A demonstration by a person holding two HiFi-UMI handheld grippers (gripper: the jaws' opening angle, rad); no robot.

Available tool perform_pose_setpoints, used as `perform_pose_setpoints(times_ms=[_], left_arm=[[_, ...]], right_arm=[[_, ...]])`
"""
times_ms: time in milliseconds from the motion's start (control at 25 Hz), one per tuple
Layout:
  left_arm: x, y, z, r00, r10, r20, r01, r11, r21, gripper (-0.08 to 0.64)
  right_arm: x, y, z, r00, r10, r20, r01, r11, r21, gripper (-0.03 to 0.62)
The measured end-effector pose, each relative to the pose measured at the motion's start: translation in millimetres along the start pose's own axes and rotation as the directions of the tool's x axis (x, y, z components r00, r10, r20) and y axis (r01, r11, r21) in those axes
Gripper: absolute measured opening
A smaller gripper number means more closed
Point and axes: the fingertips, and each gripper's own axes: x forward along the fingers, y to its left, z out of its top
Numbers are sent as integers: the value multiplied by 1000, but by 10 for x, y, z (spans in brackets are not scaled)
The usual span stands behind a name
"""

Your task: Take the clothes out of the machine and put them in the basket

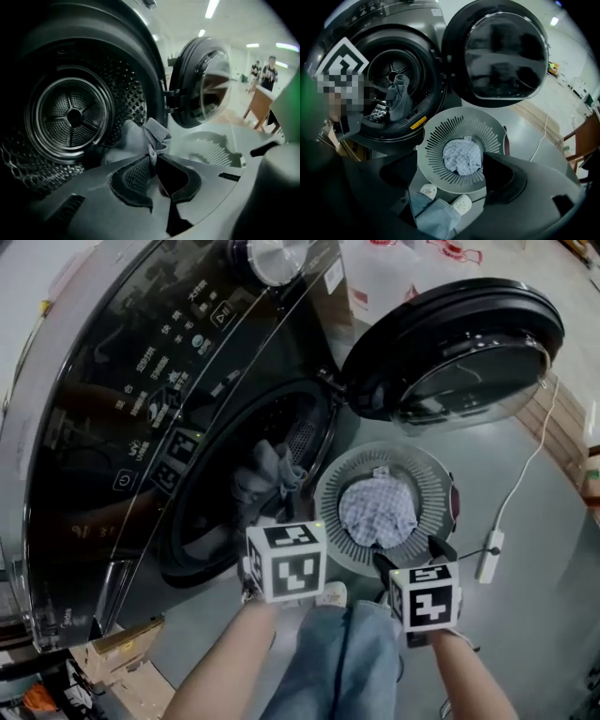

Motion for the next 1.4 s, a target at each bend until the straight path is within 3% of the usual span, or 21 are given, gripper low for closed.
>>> perform_pose_setpoints(times_ms=[120,280,520,680,760,920,1000,1080,1320,1360,1400], left_arm=[[-74,-198,-32,998,-59,3,59,998,-30,38],[-153,-562,-71,990,-143,1,143,990,-1,37],[-222,-1242,-84,955,-296,-10,296,952,80,37],[-213,-1482,4,936,-353,-9,353,934,61,37],[-252,-1636,100,905,-425,11,424,904,49,37],[-484,-2090,260,769,-635,69,635,772,27,35],[-526,-2225,275,737,-672,69,671,740,45,35],[-492,-2275,244,740,-671,52,669,742,44,35],[-207,-2237,-13,797,-598,-77,602,797,39,38],[-165,-2218,-49,805,-586,-91,590,806,35,81],[-128,-2202,-79,811,-576,-99,581,814,25,186]], right_arm=[[-64,-161,-45,1000,-21,11,20,997,70,439],[-118,-302,-161,999,-44,2,44,994,96,437],[-171,-409,-346,998,-59,-5,59,991,118,430],[-195,-500,-485,997,-72,-10,72,985,158,408],[-200,-557,-552,997,-81,-21,83,981,175,403],[-229,-738,-649,993,-110,-36,115,968,222,399],[-244,-836,-681,991,-124,-40,130,961,246,393],[-263,-913,-709,990,-135,-44,142,956,258,385],[-273,-1005,-729,988,-147,-54,156,955,253,370],[-268,-1006,-725,988,-146,-53,155,954,256,368],[-261,-1003,-720,988,-145,-52,154,954,259,367]])
